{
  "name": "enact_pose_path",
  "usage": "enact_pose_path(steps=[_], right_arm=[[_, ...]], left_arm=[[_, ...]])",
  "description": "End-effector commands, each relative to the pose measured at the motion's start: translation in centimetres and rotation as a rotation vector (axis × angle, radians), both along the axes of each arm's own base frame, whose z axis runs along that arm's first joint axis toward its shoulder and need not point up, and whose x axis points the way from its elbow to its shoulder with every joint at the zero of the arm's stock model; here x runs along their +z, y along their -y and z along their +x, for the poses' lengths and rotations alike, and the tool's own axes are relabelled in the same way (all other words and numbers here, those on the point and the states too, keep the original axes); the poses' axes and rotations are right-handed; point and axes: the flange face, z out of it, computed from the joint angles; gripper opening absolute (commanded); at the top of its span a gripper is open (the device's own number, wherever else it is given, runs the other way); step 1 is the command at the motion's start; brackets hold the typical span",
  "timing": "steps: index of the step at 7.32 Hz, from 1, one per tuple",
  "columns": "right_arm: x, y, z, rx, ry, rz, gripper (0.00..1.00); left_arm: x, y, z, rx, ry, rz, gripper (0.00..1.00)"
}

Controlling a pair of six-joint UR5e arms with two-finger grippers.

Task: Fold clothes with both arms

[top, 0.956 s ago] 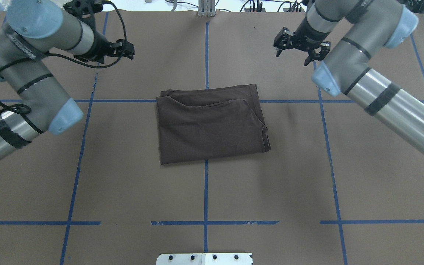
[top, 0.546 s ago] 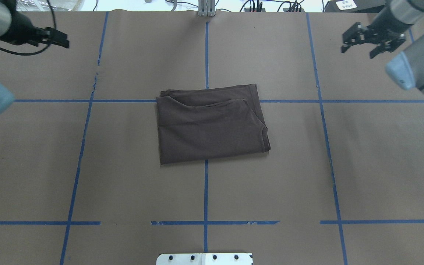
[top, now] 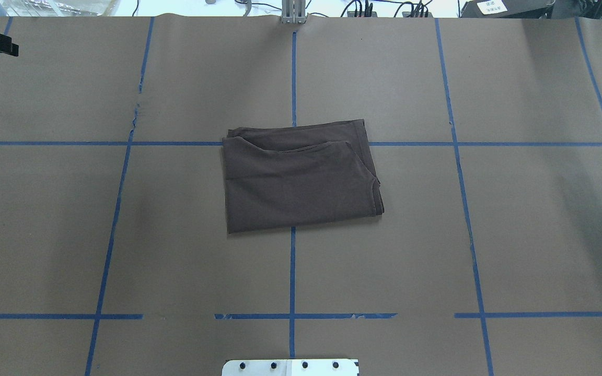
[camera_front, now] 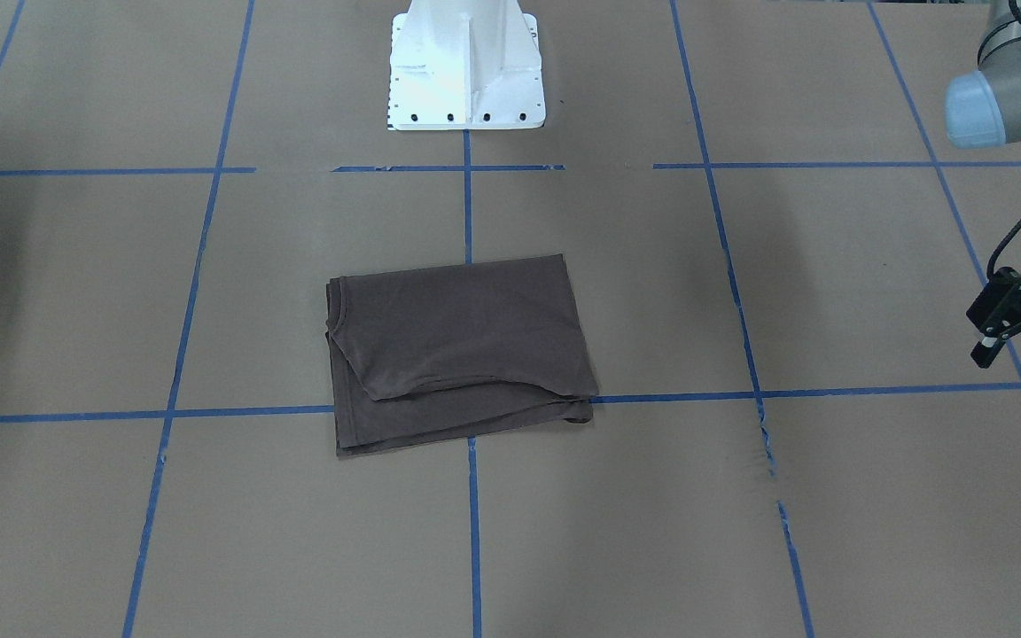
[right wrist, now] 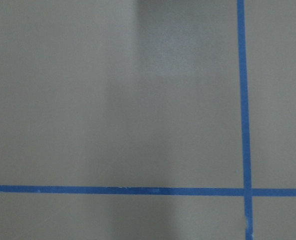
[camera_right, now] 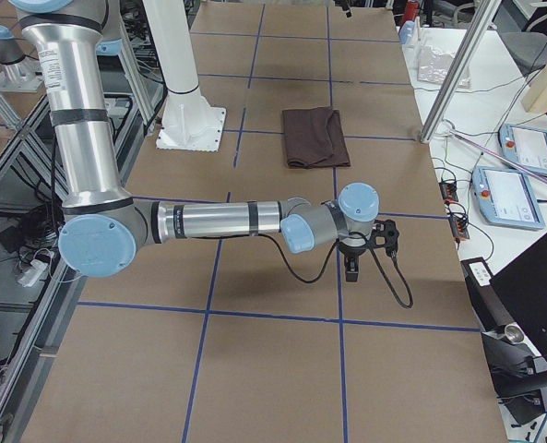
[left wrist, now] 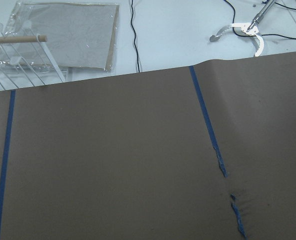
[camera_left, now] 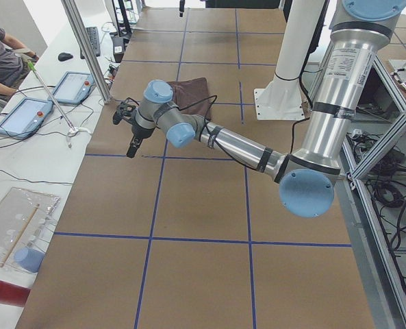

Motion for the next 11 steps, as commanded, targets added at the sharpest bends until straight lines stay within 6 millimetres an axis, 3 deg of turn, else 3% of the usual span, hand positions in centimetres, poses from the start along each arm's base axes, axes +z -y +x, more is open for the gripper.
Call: enact_pose_path(steps=[1,2,3,4,6,7,9,10,11], right_arm=[[1.5,-1.0,2.2,-0.014,-0.037,0.038,1.0],[2.7,-1.6,3.4,-0.025,-0.049,0.019,1.0],[4.6,-3.0,6.1,-0.074,-0.065,0.0,1.0],[6.2,-4.5,7.8,-0.117,-0.058,-0.039,1.0],[10.1,-9.0,11.5,-0.119,0.033,-0.045,1.0],[11.2,-11.4,13.1,-0.106,0.035,-0.033,1.0],[13.3,-14.1,13.4,-0.108,-0.043,-0.073,1.0],[12.9,-13.9,13.4,-0.082,-0.046,-0.094,1.0],[9.1,-12.5,13.1,0.002,-0.047,-0.118,1.0]], left_arm=[[4.7,-1.0,-4.7,0.174,0.153,0.042,1.0],[7.5,-1.2,-8.6,0.319,0.285,-0.037,1.0],[9.0,-2.0,-12.8,0.414,0.342,-0.021,1.0],[12.1,-4.0,-15.7,0.419,0.316,-0.074,1.0],[18.2,-10.3,-15.1,0.466,0.073,-0.156,1.0],[18.8,-10.5,-15.1,0.465,0.07,-0.163,1.0],[19.4,-11.0,-15.2,0.462,0.069,-0.176,1.0],[19.1,-11.2,-15.2,0.463,0.07,-0.171,1.0],[18.9,-11.2,-15.3,0.459,0.069,-0.171,1.0]])
